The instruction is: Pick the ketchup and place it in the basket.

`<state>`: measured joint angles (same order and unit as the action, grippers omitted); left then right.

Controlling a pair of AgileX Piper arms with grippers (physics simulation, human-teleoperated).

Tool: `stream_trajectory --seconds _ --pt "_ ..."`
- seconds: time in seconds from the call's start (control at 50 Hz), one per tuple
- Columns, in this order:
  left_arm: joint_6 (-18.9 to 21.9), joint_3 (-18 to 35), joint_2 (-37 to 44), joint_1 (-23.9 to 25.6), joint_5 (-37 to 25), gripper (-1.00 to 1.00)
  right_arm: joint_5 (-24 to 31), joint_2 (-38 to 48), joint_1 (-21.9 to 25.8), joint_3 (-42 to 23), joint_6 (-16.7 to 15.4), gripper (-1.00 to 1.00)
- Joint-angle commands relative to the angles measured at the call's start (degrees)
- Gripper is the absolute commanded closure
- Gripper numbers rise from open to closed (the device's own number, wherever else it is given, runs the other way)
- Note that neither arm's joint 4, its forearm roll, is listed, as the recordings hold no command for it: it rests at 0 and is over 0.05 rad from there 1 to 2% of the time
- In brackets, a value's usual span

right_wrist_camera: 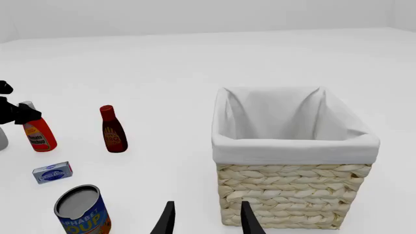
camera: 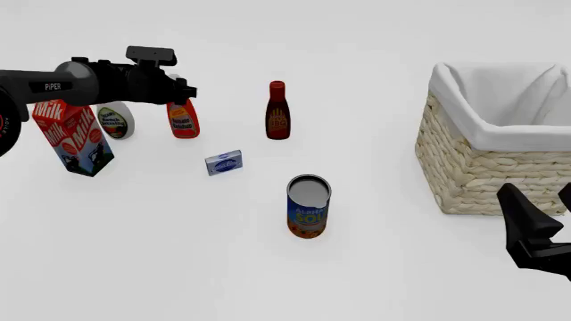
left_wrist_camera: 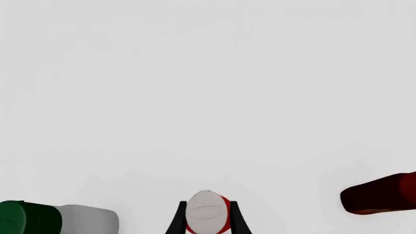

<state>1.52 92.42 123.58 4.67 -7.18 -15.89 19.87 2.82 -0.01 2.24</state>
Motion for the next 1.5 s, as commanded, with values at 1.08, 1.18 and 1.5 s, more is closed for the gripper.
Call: stream_trajectory --seconds 1.08,1.18,1.5 --pt "3.4 -20.6 -36.6 4.2 -6.7 1.0 23.4 -19.4 7.7 -10.5 -4.6 -1.0" --pt "3.6 -22.9 -41.0 6.3 -9.1 1.0 23.7 -18.3 13.1 -12.8 -6.0 -1.0" --pt "2.7 -29.2 -48.3 14.5 -11.7 1.0 20.7 -10.6 29.6 -18.1 -11.3 -1.0"
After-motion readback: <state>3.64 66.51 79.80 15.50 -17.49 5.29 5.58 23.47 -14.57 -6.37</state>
